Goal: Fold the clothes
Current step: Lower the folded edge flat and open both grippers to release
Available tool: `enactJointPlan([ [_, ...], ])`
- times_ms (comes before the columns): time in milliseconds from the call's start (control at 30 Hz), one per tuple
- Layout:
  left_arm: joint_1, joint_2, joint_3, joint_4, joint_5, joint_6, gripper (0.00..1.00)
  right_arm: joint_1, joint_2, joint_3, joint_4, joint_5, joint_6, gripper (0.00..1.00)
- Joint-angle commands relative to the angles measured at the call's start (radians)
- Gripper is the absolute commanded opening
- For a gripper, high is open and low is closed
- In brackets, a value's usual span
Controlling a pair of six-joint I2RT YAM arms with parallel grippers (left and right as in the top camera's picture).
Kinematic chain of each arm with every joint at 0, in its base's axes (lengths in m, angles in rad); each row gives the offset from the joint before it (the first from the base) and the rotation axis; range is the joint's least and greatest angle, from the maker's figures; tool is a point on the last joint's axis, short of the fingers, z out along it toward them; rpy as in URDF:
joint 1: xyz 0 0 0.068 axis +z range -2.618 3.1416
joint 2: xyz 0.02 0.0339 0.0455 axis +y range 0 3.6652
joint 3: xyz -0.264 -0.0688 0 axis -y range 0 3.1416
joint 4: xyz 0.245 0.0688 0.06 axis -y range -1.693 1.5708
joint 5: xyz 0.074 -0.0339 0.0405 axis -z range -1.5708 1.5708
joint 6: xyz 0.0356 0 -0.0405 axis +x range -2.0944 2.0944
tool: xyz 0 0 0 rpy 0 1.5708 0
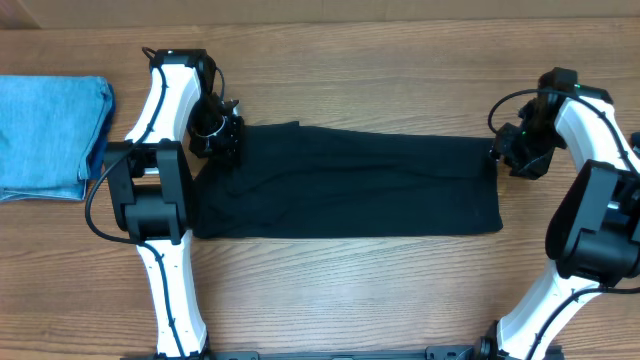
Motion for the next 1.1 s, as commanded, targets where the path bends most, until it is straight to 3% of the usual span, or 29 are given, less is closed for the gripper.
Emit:
enactJointPlan([
  [0,-0.001,0.004,-0.005,0.006,-0.021,0.001,0.04,0.004,0.008,-0.005,0.021,-0.100,-0.034,0.51],
  [267,-0.001,0.004,-0.005,0.005,-0.021,0.001,0.05,0.021,0.008,-0.063,0.049,-0.100,-0.033,0.47],
  [433,-0.001,0.004,-0.005,0.003,-0.022,0.001,0.04,0.013,0.008,-0.107,0.088,-0.090,-0.021,0.15],
  [500,-0.001,0.004,-0.005,0.003,-0.034,0.001,0.04,0.002,0.008,-0.106,0.090,-0.072,-0.014,0.09],
  [700,0.004,0.004,-0.005,-0.005,-0.093,-0.007,0.04,-0.042,0.008,-0.106,0.090,-0.043,-0.014,0.05],
  [1067,0.068,0.004,-0.005,-0.021,-0.097,-0.010,0.04,-0.050,0.008,-0.106,0.139,-0.043,-0.018,0.07],
])
